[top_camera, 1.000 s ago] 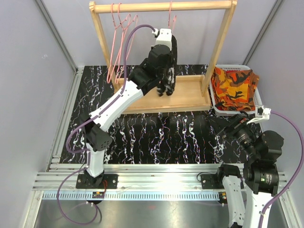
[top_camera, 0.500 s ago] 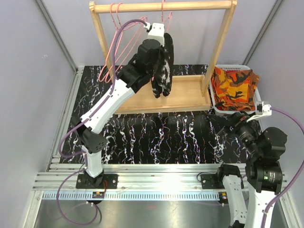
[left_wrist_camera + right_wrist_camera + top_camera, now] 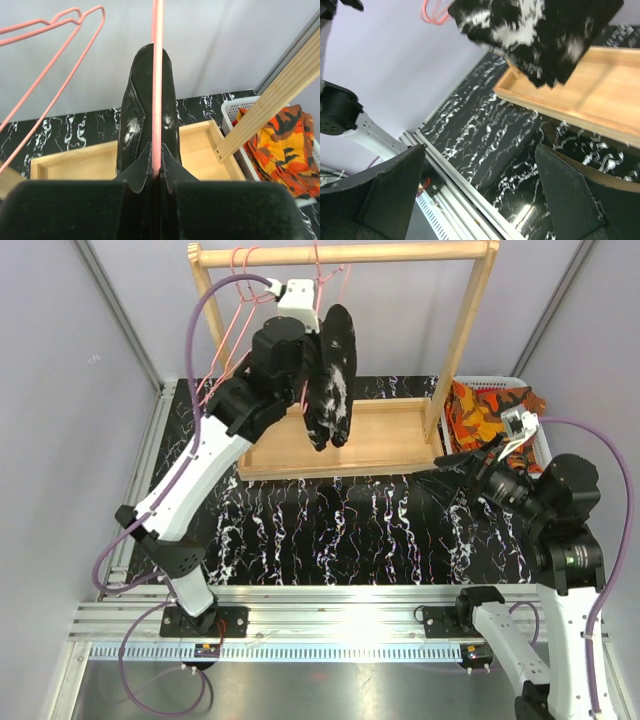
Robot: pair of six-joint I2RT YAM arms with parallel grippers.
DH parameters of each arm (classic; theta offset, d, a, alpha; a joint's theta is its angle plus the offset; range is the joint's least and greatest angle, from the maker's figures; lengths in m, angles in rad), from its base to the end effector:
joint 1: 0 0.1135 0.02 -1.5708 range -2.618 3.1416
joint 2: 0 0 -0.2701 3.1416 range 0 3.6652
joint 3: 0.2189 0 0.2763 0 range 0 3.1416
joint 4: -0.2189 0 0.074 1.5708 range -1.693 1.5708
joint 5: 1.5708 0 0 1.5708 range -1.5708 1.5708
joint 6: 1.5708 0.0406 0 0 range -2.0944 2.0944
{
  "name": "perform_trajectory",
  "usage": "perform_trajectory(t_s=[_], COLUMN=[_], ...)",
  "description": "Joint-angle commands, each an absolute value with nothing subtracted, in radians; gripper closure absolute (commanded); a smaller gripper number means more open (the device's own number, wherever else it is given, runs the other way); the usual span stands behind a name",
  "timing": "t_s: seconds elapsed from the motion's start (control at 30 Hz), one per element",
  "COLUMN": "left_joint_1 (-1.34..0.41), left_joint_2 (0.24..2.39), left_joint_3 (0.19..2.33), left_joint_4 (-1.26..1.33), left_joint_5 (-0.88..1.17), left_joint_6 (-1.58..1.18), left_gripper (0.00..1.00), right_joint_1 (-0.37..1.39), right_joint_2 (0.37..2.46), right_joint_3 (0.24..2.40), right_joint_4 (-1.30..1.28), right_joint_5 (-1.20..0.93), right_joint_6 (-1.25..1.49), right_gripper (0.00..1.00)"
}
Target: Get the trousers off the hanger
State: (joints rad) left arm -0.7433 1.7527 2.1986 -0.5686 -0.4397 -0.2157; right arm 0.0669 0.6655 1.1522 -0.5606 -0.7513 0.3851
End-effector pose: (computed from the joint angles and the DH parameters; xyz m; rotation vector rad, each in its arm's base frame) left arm 0.3034 -0.2554 0.5360 0.1163 1.6897 -0.3484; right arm 0.1191 0.0358 0.4518 -0.3269 1.6820 0.9532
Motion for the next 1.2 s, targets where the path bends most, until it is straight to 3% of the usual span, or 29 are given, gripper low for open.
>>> perform_trajectory(t_s=[0.0,0.23,0.43,0.5,0.7,0.83,0.97,1.17], left_joint_1=[-0.736,-0.738,-0.753,-0.759,-0.773,-0.788,-0.793,-0.802], left_joint_2=[1.585,1.424,1.344,1.318,1.269,1.229,1.216,1.232], left_joint_3=[2.241,2.053,1.935,1.913,1.887,1.842,1.844,1.897], left_joint_4=[-0.498,-0.580,-0.552,-0.552,-0.560,-0.543,-0.545,-0.586], left_joint_5=[-0.434,-0.388,-0.339,-0.344,-0.356,-0.376,-0.368,-0.367], left_joint_6=[-0.297,-0.443,-0.514,-0.520,-0.555,-0.586,-0.609,-0.597], left_gripper=[1.00,1.00,1.00,1.00,1.00,1.00,1.00,1.00], right_joint_1=[0.115,0.210,0.683,0.872,1.123,1.310,1.347,1.347], right_joint_2=[0.712,0.934,1.017,1.017,1.054,1.207,1.304,1.353], right_joint_3=[1.241,1.357,1.344,1.261,1.060,1.035,1.014,1.029], right_joint_4=[-0.446,-0.466,-0.414,-0.304,0.110,0.340,0.639,0.663], right_joint_5=[-0.790,-0.614,-0.171,0.029,0.353,0.615,0.781,0.861], right_joint_6=[0.405,0.278,0.063,0.016,-0.118,-0.328,-0.468,-0.523], right_gripper=[0.01,0.01,0.01,0.01,0.01,0.01,0.00,0.06])
